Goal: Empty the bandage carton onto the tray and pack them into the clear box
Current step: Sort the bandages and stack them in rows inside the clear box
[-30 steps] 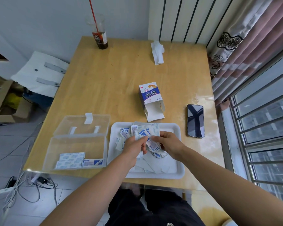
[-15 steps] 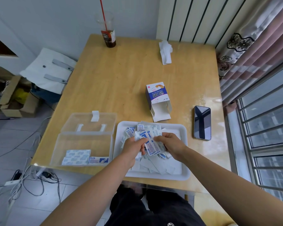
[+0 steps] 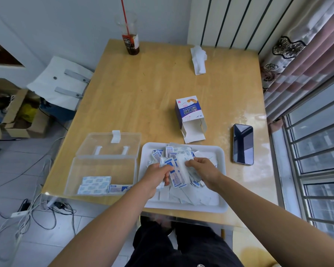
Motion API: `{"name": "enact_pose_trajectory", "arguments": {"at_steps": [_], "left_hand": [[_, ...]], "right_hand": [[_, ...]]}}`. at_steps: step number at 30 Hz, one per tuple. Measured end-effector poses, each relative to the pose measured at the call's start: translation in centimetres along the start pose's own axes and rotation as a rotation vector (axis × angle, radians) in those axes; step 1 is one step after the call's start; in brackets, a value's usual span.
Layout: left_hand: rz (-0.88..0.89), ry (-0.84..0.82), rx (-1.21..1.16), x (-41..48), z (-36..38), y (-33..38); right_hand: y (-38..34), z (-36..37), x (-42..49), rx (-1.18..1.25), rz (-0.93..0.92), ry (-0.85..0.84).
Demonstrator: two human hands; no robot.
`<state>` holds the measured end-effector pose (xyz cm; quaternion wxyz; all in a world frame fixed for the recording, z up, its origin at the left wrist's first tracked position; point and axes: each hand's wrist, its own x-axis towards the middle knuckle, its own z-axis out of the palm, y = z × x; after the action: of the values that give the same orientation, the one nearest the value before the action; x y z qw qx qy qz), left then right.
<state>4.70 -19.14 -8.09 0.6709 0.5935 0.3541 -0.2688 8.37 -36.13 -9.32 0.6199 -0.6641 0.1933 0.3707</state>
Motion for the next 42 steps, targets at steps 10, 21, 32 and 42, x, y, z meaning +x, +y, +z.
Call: {"name": "enact_pose_trajectory", "arguments": {"at_steps": [10, 21, 32, 42], "left_hand": [[0.047, 0.204, 0.277, 0.7, -0.8, -0.9], [-0.114, 0.101, -0.369, -0.7, 1.9, 0.9], [-0.048, -0.021, -0.211, -1.9, 2.1, 0.0], [-0.040, 0.165, -0.367, -0.4, -0.6, -0.1]], "right_hand": [[0.5, -1.1, -0.3, -0.134, -0.039, 0.283], [-1.9, 1.4, -3.0, -0.036, -0.110, 0.015], [-1.6, 5.5, -3.4, -0.298, -0.142, -0.079], [0.3, 4.5, -1.1, -0.555, -0.059, 0.224]]}}
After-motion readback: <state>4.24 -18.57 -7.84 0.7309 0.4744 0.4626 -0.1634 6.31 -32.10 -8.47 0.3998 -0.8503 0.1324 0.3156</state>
